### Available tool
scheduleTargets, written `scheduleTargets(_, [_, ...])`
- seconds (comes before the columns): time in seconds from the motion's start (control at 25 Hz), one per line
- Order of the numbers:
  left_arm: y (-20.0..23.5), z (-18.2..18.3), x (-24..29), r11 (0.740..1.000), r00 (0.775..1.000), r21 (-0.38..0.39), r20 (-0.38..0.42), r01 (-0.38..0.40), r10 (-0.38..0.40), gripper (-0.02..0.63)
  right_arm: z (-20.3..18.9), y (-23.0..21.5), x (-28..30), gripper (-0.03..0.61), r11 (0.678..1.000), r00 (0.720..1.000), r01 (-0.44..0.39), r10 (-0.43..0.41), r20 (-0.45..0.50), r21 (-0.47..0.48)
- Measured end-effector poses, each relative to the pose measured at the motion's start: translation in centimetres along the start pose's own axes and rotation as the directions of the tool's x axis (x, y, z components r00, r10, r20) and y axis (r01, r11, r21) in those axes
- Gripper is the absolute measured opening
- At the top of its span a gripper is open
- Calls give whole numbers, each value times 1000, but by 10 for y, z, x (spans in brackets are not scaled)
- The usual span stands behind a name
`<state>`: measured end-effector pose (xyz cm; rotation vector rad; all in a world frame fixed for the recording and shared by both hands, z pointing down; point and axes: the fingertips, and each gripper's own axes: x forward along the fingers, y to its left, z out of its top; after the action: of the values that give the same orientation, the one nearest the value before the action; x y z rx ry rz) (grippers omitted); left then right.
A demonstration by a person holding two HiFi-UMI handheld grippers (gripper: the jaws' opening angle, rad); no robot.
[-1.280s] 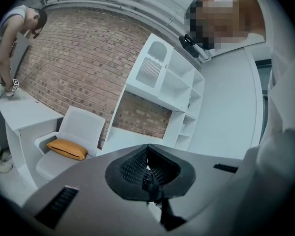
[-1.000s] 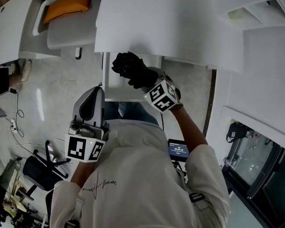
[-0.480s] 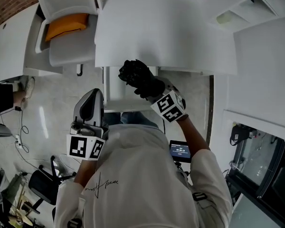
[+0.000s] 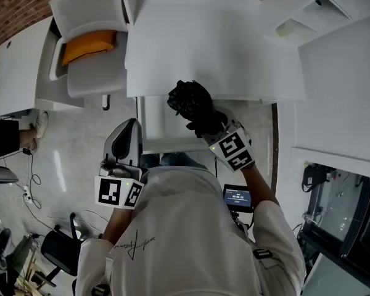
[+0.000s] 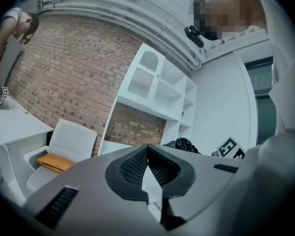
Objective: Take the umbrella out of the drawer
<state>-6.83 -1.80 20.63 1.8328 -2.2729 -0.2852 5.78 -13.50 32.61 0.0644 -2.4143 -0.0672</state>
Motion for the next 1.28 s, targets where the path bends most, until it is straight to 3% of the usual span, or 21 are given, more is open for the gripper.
scheduleTargets(0.56, [0,10,-1,1000,1000,10,10,10,-10,15,35,-11,-57,235,983,981,76,-103,161,169])
scheduleTargets(1.0, [4,26,-1,998,999,49,4,-46,45,15,61,-22,-84,235,962,937,113,-186,296,247])
scheduleTargets(1.28, [-8,45,2,998,999,63,48,-22,19,15,71,-26,-102,235,961,909,116,-204,363,250])
